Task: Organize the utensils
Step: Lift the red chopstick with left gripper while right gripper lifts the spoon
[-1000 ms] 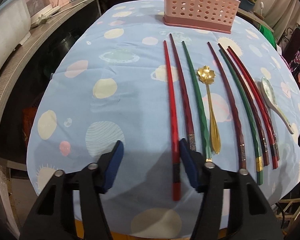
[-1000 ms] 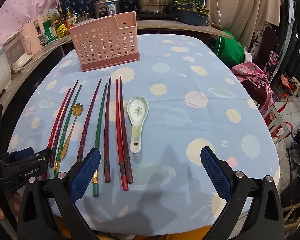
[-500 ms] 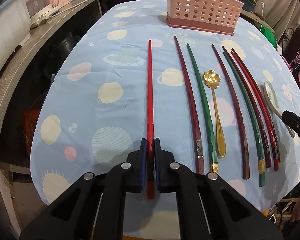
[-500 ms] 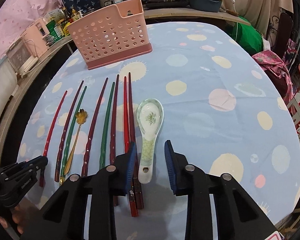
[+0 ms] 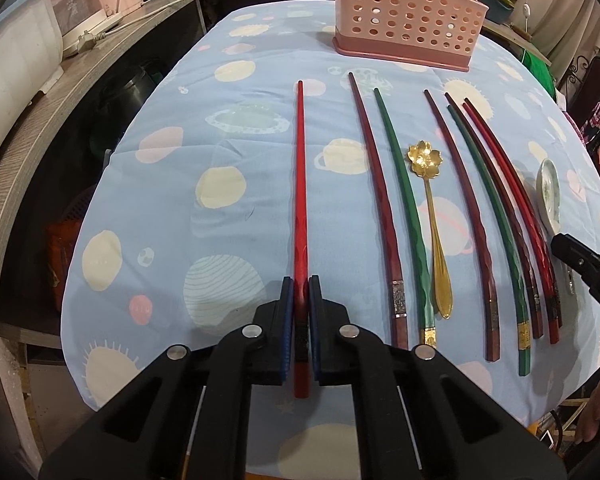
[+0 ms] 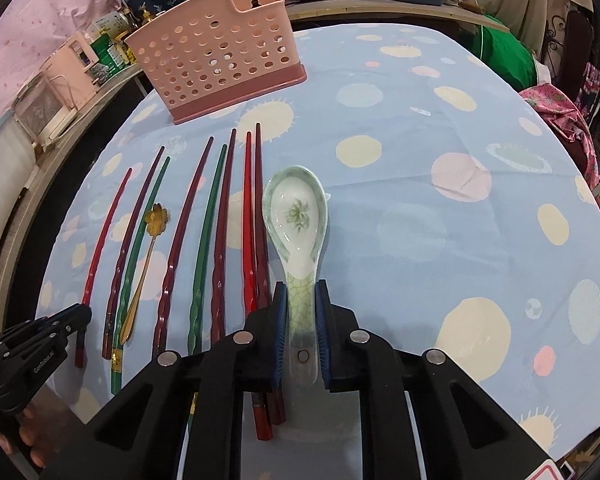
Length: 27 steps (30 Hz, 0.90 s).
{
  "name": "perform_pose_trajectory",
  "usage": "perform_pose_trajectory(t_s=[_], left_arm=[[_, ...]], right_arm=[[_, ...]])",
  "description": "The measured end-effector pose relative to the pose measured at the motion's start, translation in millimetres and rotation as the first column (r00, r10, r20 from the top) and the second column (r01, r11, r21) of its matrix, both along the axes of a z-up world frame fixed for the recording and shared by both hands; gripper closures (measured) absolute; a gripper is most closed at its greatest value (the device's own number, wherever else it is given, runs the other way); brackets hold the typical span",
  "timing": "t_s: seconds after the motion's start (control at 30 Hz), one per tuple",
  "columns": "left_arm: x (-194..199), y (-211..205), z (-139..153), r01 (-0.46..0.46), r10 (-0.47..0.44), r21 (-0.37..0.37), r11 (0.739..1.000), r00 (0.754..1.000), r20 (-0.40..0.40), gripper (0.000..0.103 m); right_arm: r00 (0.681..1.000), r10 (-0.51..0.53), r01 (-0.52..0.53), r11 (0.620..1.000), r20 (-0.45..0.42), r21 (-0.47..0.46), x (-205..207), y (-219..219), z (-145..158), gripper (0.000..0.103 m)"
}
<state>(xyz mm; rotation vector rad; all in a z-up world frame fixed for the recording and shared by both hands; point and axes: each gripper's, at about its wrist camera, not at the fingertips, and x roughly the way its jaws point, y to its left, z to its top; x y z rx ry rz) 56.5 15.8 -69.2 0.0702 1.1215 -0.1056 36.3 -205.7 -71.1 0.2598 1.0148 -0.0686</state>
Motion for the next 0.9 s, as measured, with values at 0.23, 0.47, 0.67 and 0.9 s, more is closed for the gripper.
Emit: perform_pose_trajectory(t_s=[0.23,0.47,0.67,0.9], left_arm=[[-1.1,3.5,5.1,-0.002,0.002,-0.034,0.999,1.000,-0.009,0.096],[2.3,12.8,35.3,-0.017,0.021,-0.064,0.998,0.998,0.056,0.096],[8.7,20.1,58.3,-0.029,0.037,-0.079,0.996,0.994,0.106,0.096],[11.7,19.0,67.4,-0.023,0.033,-0.084,0.996,0.992,0.123,0.096]], right_arm=[[1.000,-0.008,0.008,1.000,0.008,-0.026,-2.5,-0.6,4.9,0.090],[0.999,-0.017,0.019,0.999,0.051,-0.037,-5.6,-6.6,25.6,0.090],[0.997,-0.027,0.030,0.999,0.069,-0.041,-3.8,-10.6,34.2,0.090],[0.995,-0.037,0.039,0.999,0.087,-0.028,-4.4,-12.1,39.4,0.090]])
